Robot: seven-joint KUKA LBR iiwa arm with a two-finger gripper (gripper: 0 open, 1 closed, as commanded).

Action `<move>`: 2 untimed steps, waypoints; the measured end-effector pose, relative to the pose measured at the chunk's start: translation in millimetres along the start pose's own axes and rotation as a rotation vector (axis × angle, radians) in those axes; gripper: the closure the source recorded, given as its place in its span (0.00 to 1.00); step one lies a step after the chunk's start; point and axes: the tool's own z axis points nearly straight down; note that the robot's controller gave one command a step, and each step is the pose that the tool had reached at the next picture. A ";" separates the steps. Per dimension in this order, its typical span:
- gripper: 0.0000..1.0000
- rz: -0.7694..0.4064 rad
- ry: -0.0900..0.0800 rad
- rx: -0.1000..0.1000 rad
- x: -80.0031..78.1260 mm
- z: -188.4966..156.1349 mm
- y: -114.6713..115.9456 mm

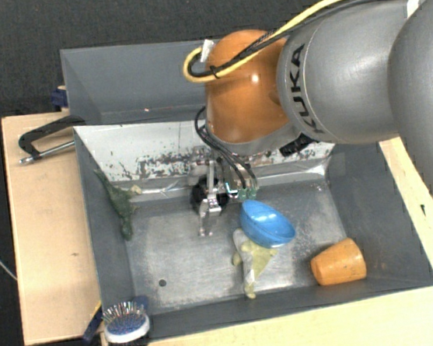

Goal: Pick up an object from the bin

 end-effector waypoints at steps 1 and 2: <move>0.00 -0.054 -0.004 0.004 5.0 22.4 -64.1; 0.00 -0.046 -0.033 -0.004 -0.6 67.4 -61.7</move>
Offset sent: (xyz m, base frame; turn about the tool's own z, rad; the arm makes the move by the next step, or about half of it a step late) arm -0.0055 -0.0602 -0.0218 -0.0586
